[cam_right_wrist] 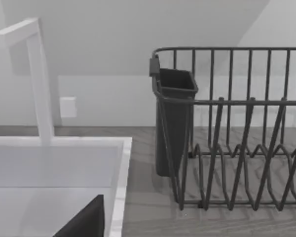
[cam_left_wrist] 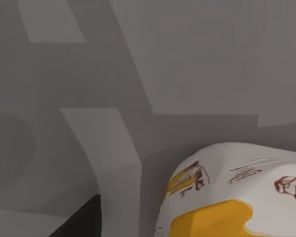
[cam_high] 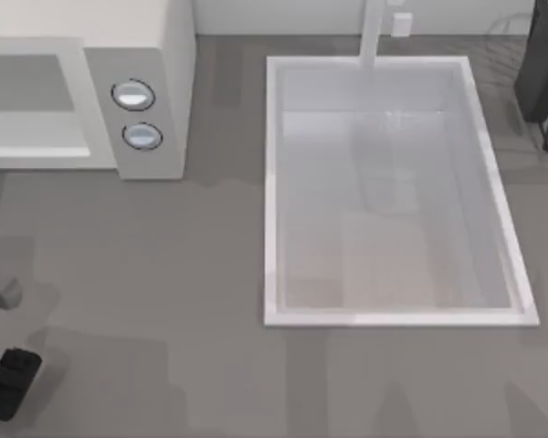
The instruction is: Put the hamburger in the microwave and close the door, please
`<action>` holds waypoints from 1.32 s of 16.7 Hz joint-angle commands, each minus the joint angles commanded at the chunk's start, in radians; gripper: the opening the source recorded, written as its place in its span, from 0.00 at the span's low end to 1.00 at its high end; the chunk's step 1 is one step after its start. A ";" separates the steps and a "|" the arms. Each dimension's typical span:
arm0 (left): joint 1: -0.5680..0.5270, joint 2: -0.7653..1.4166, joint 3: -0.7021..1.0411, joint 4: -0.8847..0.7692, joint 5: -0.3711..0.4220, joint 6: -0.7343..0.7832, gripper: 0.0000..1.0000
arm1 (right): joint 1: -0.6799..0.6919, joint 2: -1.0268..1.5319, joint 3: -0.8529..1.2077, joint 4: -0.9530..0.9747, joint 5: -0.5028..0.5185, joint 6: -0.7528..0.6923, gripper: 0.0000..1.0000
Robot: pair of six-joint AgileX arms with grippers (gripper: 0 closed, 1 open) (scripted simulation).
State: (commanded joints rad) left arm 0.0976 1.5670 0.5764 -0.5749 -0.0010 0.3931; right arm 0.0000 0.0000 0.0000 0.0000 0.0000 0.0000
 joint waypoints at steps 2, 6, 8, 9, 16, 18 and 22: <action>0.000 0.003 -0.002 0.005 0.000 0.000 1.00 | 0.000 0.000 0.000 0.000 0.000 0.000 1.00; 0.000 0.003 -0.002 0.005 0.000 0.000 0.85 | 0.000 0.000 0.000 0.000 0.000 0.000 1.00; 0.000 0.003 -0.002 0.005 0.000 0.000 0.70 | 0.000 0.000 0.000 0.000 0.000 0.000 1.00; 0.000 0.003 -0.002 0.005 0.000 0.000 0.62 | 0.000 0.000 0.000 0.000 0.000 0.000 1.00; 0.000 0.003 -0.002 0.005 0.000 0.000 0.10 | 0.000 0.000 0.000 0.000 0.000 0.000 1.00; 0.000 0.003 -0.002 0.005 0.000 0.000 0.00 | 0.000 0.000 0.000 0.000 0.000 0.000 1.00; 0.000 0.003 -0.002 0.005 0.000 0.000 0.00 | 0.000 0.000 0.000 0.000 0.000 0.000 1.00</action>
State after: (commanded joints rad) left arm 0.0978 1.5698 0.5739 -0.5704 -0.0010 0.3932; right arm 0.0000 0.0000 0.0000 0.0000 0.0000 0.0000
